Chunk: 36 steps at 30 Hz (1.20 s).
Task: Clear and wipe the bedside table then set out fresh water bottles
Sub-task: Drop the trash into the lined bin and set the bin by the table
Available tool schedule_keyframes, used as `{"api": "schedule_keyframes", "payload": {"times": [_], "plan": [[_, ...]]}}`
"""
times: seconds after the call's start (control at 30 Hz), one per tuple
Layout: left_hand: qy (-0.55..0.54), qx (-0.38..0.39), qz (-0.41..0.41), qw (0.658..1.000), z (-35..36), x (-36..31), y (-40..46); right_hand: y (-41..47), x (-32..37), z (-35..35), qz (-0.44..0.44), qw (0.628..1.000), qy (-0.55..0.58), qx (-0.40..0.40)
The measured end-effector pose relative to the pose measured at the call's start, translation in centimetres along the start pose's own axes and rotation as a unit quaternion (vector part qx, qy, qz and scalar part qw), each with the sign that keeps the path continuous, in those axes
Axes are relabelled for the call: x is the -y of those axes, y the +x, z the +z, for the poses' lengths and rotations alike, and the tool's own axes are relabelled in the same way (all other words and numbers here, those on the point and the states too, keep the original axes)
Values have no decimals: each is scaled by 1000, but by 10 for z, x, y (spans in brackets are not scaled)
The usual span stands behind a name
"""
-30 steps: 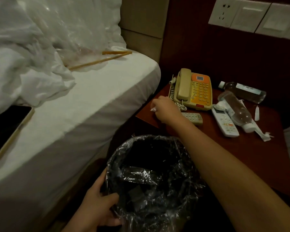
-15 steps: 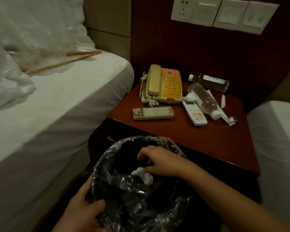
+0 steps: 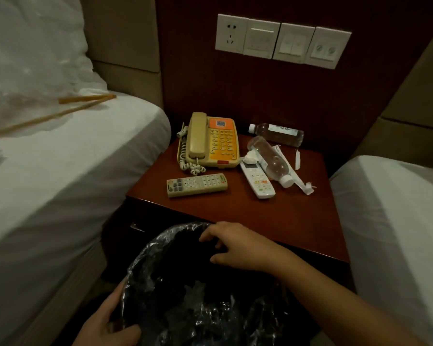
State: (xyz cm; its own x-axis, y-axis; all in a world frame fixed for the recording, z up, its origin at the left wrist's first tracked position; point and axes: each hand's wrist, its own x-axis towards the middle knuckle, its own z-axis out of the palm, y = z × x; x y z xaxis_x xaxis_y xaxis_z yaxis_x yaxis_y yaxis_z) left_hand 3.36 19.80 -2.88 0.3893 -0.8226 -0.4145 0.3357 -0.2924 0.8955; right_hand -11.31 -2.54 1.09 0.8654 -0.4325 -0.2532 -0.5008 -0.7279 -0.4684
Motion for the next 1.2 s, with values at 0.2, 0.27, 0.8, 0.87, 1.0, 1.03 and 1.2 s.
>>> {"api": "schedule_keyframes", "payload": {"times": [0.2, 0.27, 0.8, 0.87, 1.0, 1.03, 1.2], "plan": [[-30, -38, -50, 998, 6, -8, 9, 0, -8, 0, 1, 999, 32, 4], [-10, -59, -53, 997, 9, -10, 8, 1, -10, 2, 1, 999, 36, 2], [47, 20, -24, 998, 10, 0, 19, -24, -46, -21, 69, 961, 203, -175], [37, 18, -24, 999, 7, 2, 21, -25, -59, -28, 97, 958, 150, -223], [38, 32, -28, 998, 5, 3, 22, -26, -92, -44, 163, 923, -40, -346], [36, 30, -30, 998, 5, 2, 22, -26, -103, -48, 190, 905, -79, -372], [66, 16, -38, 997, 3, 6, 25, -20, -149, -55, 315, 862, -86, -387]]}}
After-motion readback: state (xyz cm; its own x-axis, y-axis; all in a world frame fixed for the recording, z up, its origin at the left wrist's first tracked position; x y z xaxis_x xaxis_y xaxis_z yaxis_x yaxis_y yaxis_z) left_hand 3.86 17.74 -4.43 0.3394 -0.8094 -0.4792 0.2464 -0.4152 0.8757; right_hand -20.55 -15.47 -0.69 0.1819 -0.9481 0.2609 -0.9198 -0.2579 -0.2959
